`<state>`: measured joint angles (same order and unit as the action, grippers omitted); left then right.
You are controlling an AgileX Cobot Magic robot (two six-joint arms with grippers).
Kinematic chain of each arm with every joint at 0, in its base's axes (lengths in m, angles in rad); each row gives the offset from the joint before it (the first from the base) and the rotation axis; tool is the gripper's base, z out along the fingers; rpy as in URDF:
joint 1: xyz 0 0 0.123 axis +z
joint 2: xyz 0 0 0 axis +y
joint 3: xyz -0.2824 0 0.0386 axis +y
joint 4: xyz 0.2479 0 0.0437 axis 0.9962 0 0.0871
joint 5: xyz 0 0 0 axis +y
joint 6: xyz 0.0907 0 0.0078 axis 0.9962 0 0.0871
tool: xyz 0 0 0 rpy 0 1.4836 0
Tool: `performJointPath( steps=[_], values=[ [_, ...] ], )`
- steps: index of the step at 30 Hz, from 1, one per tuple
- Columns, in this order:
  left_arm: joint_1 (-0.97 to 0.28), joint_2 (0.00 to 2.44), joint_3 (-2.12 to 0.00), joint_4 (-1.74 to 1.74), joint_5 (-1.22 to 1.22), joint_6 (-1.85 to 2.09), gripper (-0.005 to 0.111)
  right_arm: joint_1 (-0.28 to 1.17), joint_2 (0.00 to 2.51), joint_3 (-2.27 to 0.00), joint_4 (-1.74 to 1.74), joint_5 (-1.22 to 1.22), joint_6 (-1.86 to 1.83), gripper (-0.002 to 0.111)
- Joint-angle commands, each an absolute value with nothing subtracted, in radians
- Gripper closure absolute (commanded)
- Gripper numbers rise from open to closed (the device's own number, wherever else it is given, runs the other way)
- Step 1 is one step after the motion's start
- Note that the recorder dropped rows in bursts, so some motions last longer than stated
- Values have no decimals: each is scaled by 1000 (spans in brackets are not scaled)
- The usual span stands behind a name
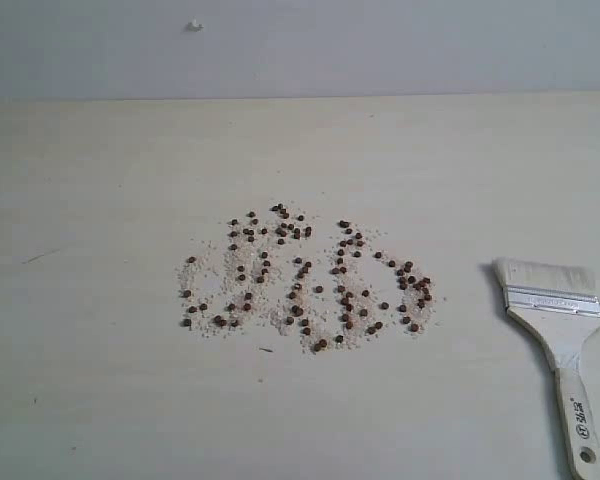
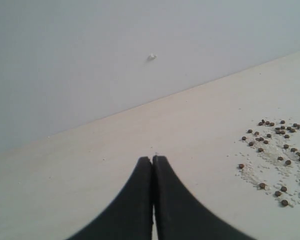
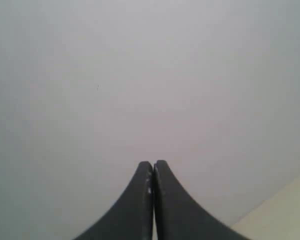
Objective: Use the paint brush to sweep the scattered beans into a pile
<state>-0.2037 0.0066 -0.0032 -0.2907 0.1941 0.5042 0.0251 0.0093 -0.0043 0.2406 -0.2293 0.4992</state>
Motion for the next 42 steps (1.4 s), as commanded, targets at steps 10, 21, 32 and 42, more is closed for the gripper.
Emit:
performJointPath(
  steps=[10, 21, 32, 42],
  values=[
    [-208, 1, 0, -289, 193, 503, 107, 23, 888, -776, 229, 592, -112, 106],
    [-208, 1, 0, -289, 193, 503, 107, 23, 1319, -837, 271, 979, -102, 90],
    [-208, 1, 0, -289, 193, 503, 107, 23, 1325, -599, 246, 671, -47, 55],
    [-208, 1, 0, -289, 193, 503, 107, 23, 1420, -575, 230, 708, -41, 52]
  ],
)
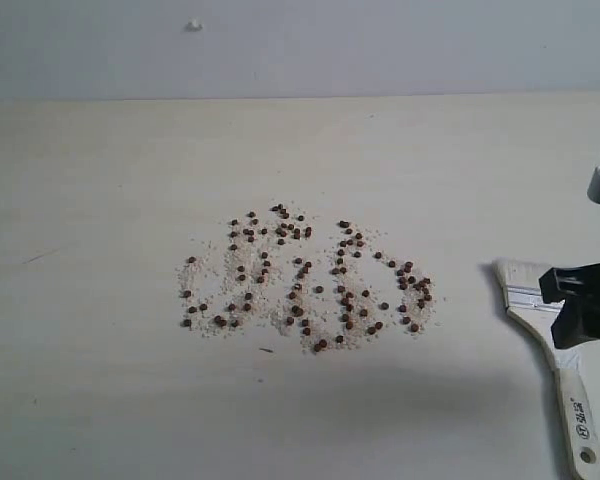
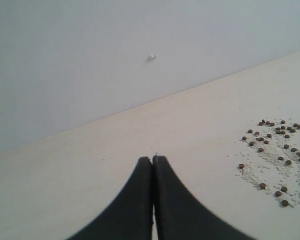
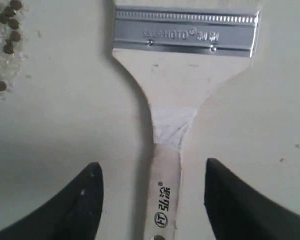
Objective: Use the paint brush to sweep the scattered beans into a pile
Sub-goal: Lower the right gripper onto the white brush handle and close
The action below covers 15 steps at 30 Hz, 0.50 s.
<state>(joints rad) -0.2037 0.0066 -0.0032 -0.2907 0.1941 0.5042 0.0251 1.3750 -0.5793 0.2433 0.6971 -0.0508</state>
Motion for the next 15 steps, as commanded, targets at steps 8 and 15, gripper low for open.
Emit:
performJointPath(
  steps=[8, 15],
  values=[
    [-208, 1, 0, -289, 193, 503, 107, 23, 1515, -575, 219, 656, -12, 52],
    [-208, 1, 0, -289, 193, 503, 107, 23, 1546, -591, 185, 672, 5, 53]
  ],
)
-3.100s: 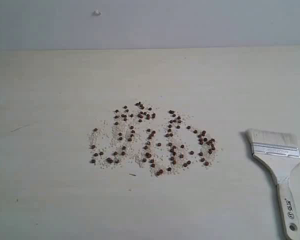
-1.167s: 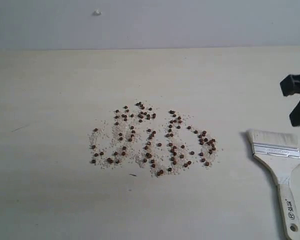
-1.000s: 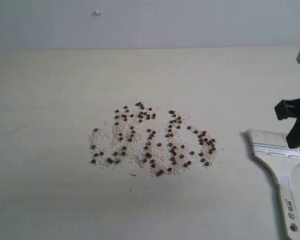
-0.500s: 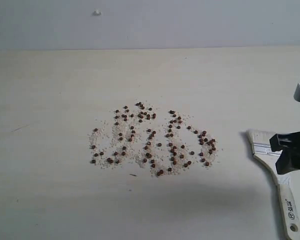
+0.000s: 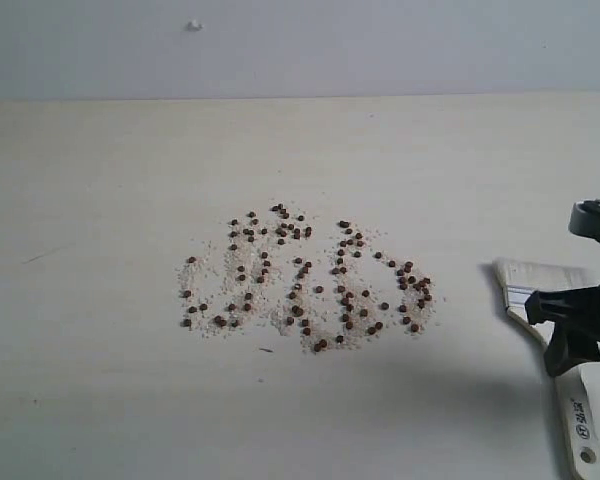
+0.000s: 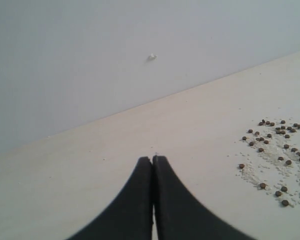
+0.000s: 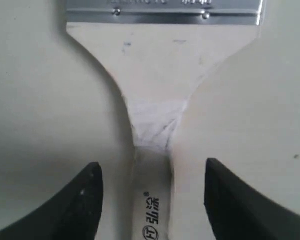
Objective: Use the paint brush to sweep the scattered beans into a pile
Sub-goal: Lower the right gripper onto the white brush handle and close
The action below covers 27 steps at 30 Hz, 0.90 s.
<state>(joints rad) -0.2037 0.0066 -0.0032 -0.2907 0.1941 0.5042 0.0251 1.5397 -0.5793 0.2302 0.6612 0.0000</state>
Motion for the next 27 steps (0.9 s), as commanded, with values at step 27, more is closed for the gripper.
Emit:
performJointPath(
  steps=[27],
  values=[
    [-208, 1, 0, -289, 193, 503, 107, 175, 1554, -547, -57, 528, 375, 55]
  ],
)
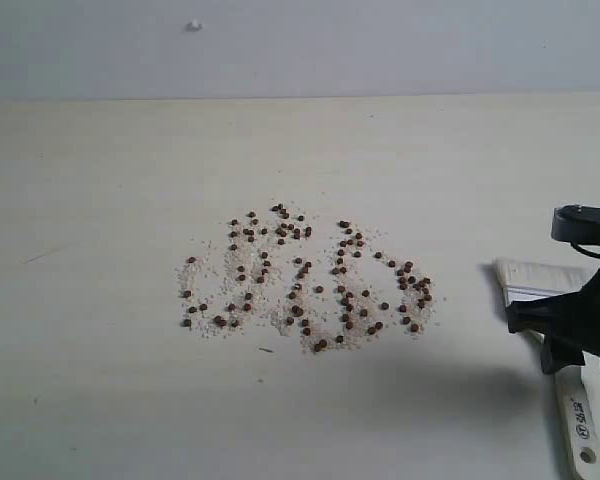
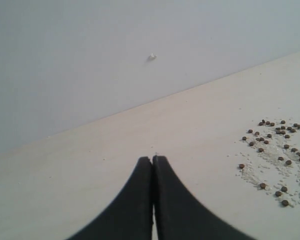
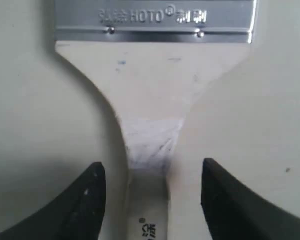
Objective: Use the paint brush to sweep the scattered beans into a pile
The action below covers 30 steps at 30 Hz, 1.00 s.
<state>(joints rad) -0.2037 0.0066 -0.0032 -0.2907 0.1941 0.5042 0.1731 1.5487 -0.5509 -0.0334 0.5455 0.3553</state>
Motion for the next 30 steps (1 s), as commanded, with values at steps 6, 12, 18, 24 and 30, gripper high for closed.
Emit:
performJointPath(
  steps=[6, 12, 18, 24, 30],
  values=[
    [-208, 1, 0, -289, 193, 503, 107, 175, 1597, -543, -51, 520, 375, 55],
    [-208, 1, 0, -289, 193, 503, 107, 175, 1637, -543, -51, 520, 375, 55],
    [-208, 1, 0, -289, 193, 503, 107, 175, 1663, -543, -51, 491, 375, 55],
    [-208, 1, 0, -289, 193, 503, 107, 175, 1665, -543, -51, 487, 375, 55],
    [-208, 1, 0, -289, 193, 503, 107, 175, 1665, -543, -51, 492, 375, 57]
  ],
)
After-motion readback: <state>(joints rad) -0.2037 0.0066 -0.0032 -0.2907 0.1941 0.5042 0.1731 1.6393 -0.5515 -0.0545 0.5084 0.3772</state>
